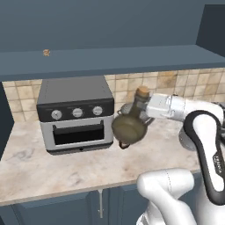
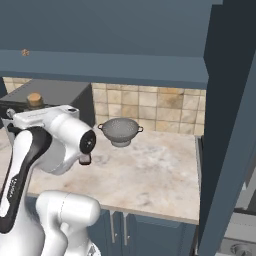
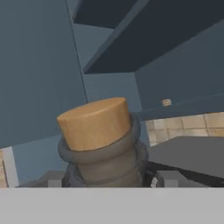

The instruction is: Pick the ketchup and oil and vinegar bottle from the counter and place them in the cabinet.

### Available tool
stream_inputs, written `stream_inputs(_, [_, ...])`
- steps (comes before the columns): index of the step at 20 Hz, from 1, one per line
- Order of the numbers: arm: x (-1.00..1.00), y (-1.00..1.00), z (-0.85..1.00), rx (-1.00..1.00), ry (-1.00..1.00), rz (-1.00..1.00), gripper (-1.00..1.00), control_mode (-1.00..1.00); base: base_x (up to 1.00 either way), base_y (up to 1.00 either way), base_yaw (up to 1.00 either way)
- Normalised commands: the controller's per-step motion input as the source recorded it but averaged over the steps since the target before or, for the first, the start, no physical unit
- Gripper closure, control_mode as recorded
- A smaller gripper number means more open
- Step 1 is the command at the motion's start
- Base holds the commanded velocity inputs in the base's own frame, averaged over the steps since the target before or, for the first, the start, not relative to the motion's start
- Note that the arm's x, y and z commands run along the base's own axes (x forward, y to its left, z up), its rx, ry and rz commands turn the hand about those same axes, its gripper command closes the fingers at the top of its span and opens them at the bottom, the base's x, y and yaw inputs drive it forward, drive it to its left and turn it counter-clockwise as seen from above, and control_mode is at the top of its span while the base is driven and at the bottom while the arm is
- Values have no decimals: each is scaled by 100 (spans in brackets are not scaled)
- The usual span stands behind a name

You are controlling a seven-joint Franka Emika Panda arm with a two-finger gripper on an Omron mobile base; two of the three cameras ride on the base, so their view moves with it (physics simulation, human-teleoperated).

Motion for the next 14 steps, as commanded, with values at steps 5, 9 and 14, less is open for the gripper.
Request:
stream_inputs(5, [-60, -23, 83, -3, -9, -15, 100, -100, 0, 0, 0])
stream_inputs(9, [-39, -2, 78, -4, -9, -13, 100, -100, 0, 0, 0])
stream_inputs(14, [-22, -6, 58, -2, -10, -21, 100, -100, 0, 0, 0])
